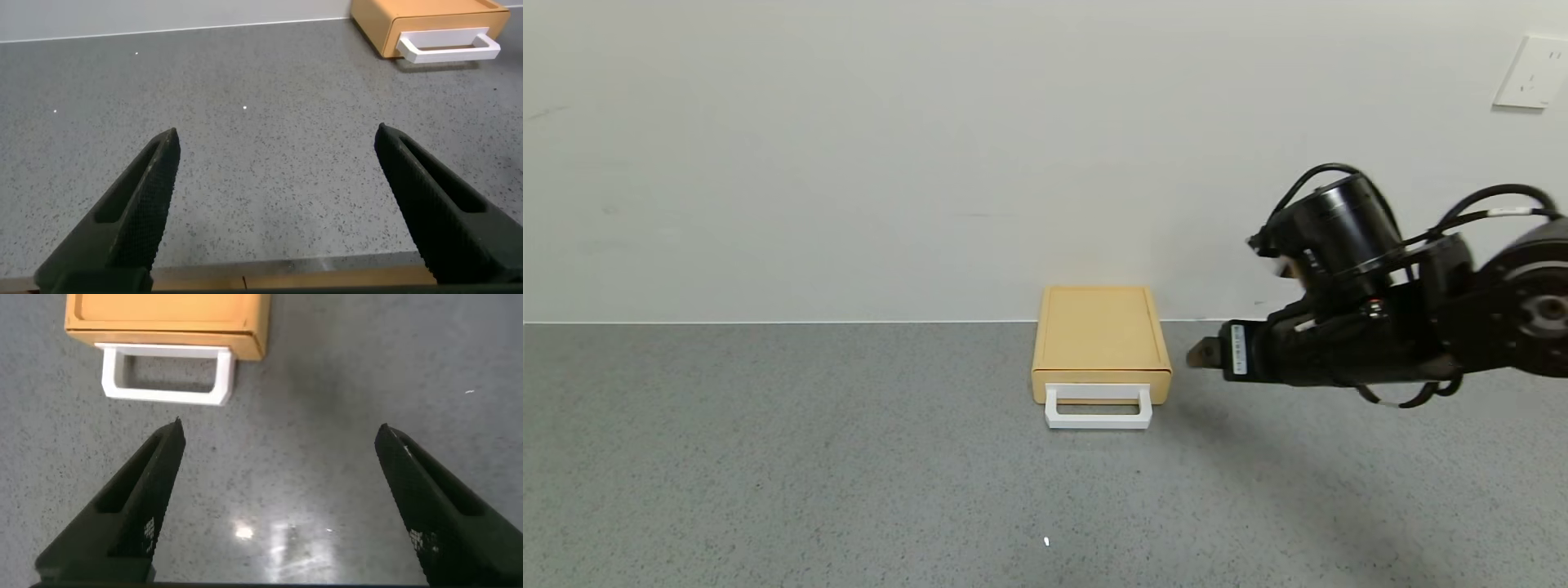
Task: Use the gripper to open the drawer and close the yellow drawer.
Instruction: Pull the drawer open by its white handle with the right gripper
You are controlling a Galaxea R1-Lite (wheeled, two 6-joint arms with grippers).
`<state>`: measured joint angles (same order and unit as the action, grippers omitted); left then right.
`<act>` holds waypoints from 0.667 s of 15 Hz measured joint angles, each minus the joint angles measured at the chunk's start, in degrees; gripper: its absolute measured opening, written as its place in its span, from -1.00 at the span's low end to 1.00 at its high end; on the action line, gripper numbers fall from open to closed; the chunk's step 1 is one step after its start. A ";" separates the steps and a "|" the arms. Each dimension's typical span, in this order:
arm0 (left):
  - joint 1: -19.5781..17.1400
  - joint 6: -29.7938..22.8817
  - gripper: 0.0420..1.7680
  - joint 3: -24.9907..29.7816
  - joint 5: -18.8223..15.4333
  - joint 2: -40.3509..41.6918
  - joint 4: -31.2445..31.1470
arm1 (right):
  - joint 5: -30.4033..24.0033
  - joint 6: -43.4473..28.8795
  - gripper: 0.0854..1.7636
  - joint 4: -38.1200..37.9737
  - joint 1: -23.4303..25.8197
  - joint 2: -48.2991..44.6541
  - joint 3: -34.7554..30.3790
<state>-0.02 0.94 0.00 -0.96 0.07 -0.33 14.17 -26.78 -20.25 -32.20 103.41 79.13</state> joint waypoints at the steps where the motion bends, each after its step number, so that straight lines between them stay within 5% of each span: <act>1: 0.00 0.02 0.94 0.00 0.00 0.00 0.00 | 0.57 -2.23 0.94 -0.87 -1.43 2.82 1.90; 10: 0.02 0.02 0.94 0.00 0.02 0.00 0.00 | 0.88 -19.80 0.94 -8.46 -7.55 23.36 23.54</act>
<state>0.00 0.96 0.00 -0.94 0.07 -0.33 15.04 -46.58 -28.71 -39.74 126.77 102.67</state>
